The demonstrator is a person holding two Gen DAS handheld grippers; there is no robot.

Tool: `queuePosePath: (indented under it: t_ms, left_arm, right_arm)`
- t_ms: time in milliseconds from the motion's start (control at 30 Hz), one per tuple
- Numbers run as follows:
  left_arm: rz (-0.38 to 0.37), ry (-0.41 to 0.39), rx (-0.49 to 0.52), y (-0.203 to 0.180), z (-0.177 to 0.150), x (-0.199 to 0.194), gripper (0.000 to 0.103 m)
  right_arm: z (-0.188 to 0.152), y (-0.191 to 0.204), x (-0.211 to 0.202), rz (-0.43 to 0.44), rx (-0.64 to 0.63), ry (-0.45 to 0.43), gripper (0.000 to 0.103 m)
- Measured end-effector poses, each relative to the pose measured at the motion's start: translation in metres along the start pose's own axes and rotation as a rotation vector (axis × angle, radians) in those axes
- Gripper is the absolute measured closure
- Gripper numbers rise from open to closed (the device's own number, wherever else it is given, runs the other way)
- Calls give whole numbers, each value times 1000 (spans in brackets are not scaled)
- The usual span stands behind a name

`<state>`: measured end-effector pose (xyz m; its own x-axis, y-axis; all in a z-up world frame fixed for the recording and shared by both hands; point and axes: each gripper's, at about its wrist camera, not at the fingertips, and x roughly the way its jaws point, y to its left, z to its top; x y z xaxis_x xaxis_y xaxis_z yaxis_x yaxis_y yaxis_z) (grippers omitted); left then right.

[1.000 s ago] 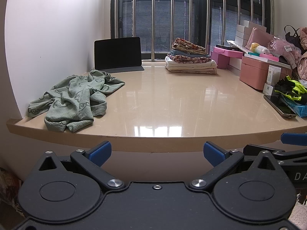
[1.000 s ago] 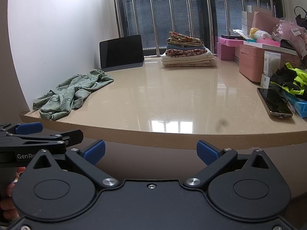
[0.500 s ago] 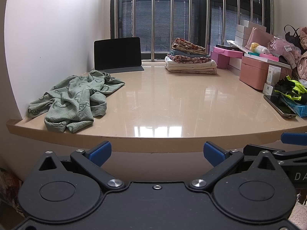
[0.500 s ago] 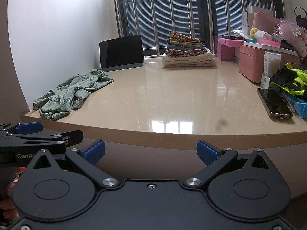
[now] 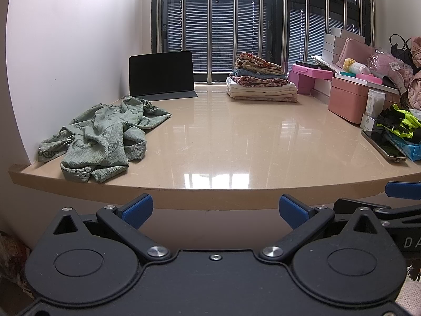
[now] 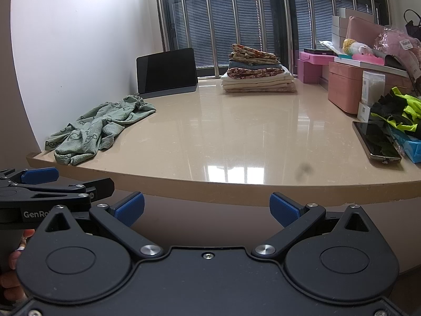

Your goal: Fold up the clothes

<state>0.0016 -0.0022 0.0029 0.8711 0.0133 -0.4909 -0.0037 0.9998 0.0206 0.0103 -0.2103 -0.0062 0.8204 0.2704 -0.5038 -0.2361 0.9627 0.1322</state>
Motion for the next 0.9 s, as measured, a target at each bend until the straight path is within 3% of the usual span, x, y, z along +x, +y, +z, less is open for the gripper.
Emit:
queuePosePath:
  t_ms: [900]
  left_arm:
    - [-1, 8, -2, 0, 0, 2, 0]
  right_arm:
    - [1, 0, 2, -1, 0, 8, 0]
